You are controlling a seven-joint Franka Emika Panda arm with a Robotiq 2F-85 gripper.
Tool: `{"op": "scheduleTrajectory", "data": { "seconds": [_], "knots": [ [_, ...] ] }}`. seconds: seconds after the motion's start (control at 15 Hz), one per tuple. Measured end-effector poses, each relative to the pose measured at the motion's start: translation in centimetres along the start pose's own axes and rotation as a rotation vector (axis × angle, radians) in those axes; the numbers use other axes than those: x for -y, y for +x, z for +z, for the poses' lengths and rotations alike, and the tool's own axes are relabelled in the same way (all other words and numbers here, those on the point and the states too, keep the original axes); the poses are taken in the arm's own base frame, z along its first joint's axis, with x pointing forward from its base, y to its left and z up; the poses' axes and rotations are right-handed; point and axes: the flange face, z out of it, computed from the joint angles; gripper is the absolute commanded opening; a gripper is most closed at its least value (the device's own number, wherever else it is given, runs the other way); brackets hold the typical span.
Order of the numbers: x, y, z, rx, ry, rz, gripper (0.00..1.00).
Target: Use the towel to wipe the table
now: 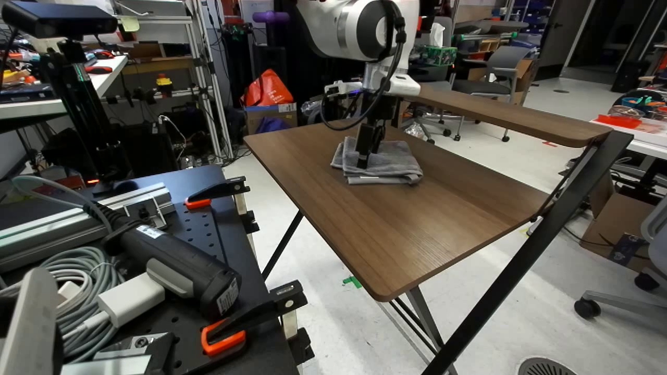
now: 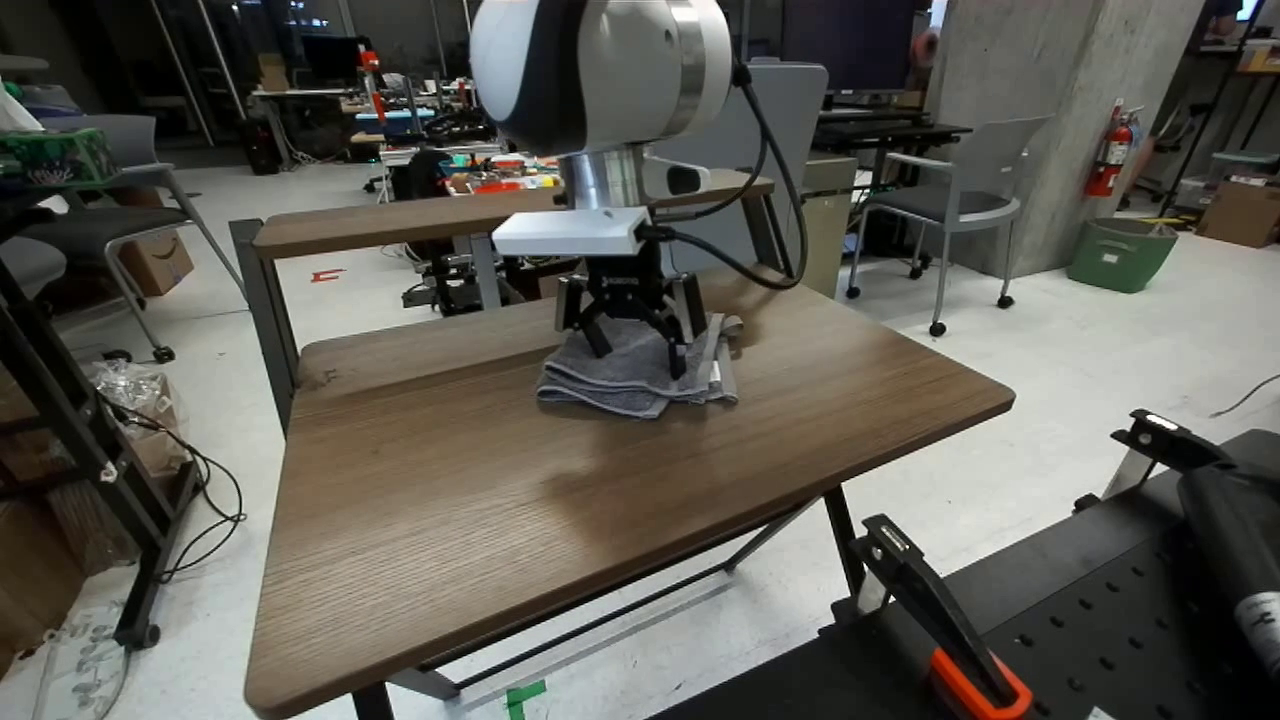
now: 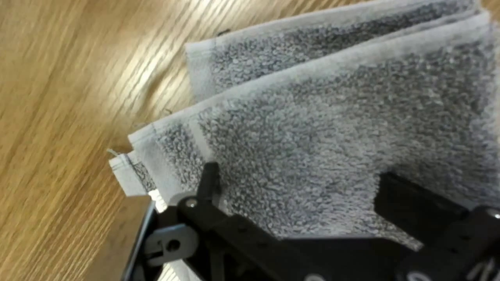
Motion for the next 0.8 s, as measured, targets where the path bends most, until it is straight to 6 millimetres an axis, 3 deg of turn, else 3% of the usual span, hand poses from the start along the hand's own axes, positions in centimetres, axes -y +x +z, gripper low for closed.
{"op": "scheduleTrajectory", "data": {
  "seconds": [0.47,0.67,0.8],
  "knots": [
    [-6.9,11.1,0.7,-0.042,-0.021,0.219,1.00],
    [-9.4,14.1,1.1,-0.047,-0.031,0.291,1.00],
    [-10.0,14.9,1.0,-0.046,-0.030,0.314,1.00]
  ]
}}
